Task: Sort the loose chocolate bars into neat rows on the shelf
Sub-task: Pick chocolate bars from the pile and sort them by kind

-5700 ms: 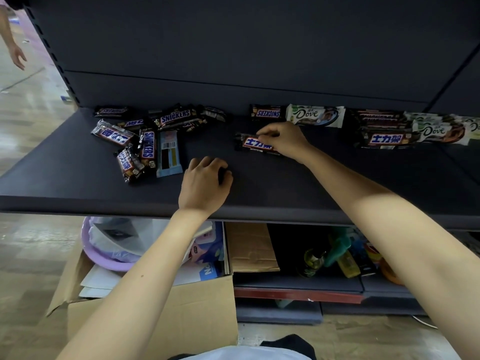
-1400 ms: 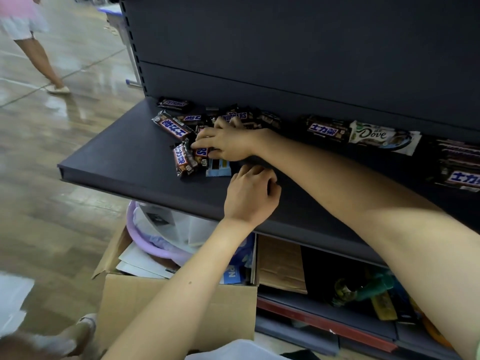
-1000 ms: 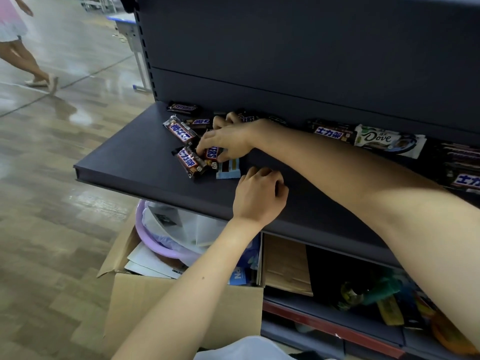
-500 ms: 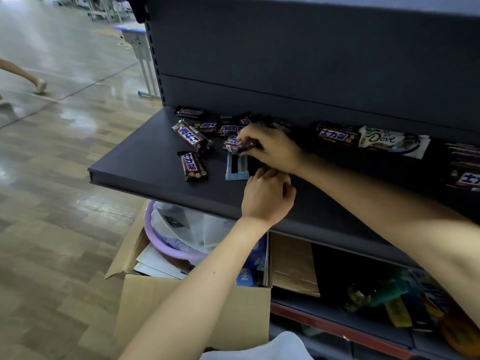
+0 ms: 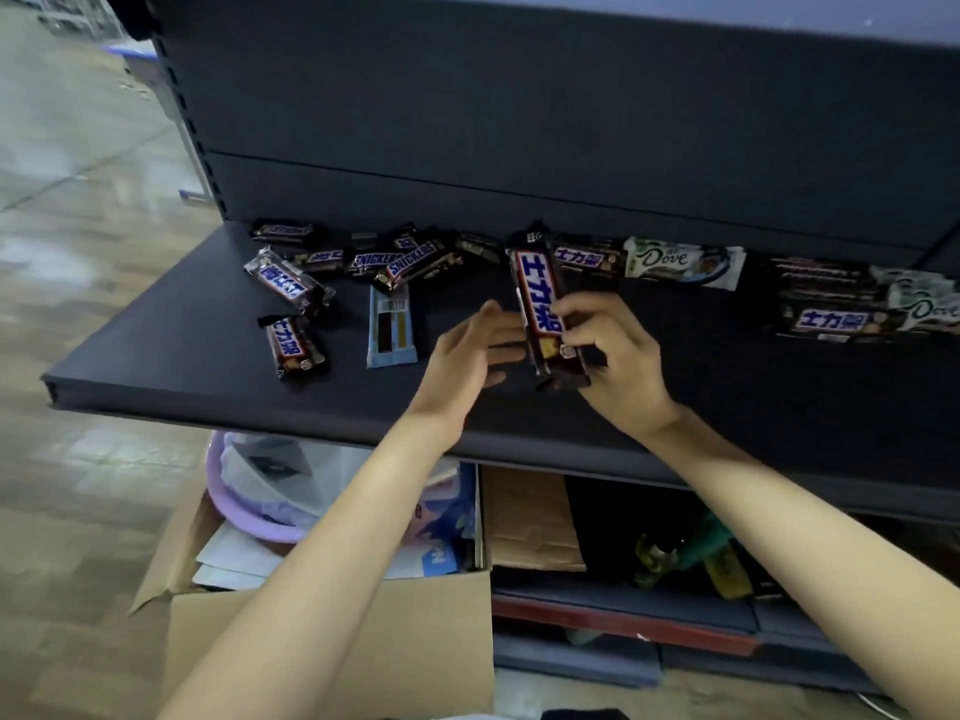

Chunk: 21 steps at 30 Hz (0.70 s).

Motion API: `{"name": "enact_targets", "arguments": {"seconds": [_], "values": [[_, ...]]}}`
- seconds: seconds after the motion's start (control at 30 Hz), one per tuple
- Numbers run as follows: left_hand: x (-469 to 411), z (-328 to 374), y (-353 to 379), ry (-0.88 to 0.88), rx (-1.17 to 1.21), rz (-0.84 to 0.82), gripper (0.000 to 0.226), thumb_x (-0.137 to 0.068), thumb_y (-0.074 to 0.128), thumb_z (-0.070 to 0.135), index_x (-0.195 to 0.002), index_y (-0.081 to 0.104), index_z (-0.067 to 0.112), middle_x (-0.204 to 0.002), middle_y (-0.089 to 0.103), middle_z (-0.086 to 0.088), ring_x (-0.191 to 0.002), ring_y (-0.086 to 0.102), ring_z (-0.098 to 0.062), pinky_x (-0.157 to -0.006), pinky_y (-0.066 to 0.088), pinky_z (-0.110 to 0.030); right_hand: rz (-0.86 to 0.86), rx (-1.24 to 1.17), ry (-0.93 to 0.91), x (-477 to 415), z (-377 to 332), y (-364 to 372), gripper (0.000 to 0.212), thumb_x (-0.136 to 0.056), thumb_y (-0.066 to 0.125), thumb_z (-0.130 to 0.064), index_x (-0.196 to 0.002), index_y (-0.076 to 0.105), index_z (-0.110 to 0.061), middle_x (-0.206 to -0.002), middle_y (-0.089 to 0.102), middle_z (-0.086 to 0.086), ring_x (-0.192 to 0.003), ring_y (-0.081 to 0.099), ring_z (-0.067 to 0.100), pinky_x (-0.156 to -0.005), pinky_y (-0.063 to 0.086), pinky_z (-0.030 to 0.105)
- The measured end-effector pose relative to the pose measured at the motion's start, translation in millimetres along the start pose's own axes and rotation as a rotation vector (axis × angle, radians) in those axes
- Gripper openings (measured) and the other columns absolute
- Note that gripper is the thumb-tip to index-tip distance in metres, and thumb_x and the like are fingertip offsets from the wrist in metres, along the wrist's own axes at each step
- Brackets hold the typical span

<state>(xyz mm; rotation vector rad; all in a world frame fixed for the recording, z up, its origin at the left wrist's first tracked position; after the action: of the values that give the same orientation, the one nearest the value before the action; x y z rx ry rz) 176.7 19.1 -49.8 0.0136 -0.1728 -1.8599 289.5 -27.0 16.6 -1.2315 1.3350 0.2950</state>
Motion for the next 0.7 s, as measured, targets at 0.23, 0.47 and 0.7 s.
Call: {"name": "enact_targets", "arguments": {"seconds": [0.23,0.47,0.7], "values": [[2,7,6,0.073,-0.045,-0.023,0.009,-0.091,0.055,0.016,-0.098,0.059,0.020,-0.094,0.067,-0.001,-0.088,0.065,-0.016,-0.087,0.051,-0.035,-0.192,0.031,-0.020,18,-7,10,0.029,-0.081,0.048,0.014,-0.098,0.054,-0.009,-0.119,0.046,0.011,-0.113,0.052,0.016,-0.096,0.046,0.019],[5,14,0,0.137,-0.110,-0.015,0.010,-0.091,0.055,0.016,-0.099,0.058,0.022,-0.090,0.066,0.006,-0.083,0.064,-0.007,-0.080,0.053,-0.028,0.064,-0.264,0.720,19,40,-18,0.023,-0.089,0.055,-0.006,-0.097,0.054,-0.028,-0.098,0.060,-0.003,-0.081,0.064,0.001,-0.071,0.052,0.018],[4,-3,14,0.032,0.177,0.065,0.009,-0.087,0.061,0.009,-0.094,0.060,0.014,-0.100,0.068,-0.010,-0.096,0.065,-0.023,-0.084,0.054,-0.035,-0.208,-0.322,0.866,34,37,17,0.008,-0.089,0.058,-0.018,-0.096,0.061,-0.017,-0.086,0.065,-0.010,-0.073,0.061,-0.008,-0.067,0.048,0.009]]}}
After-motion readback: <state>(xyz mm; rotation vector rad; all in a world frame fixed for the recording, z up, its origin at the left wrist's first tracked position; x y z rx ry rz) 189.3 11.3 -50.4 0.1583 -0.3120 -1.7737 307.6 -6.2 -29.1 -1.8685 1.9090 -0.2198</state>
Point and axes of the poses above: each hand's wrist, its own x-axis away from the middle knuckle, its own y-axis out of the palm, z = x × y, the point moved 9 cm from there along -x, towards the middle knuckle
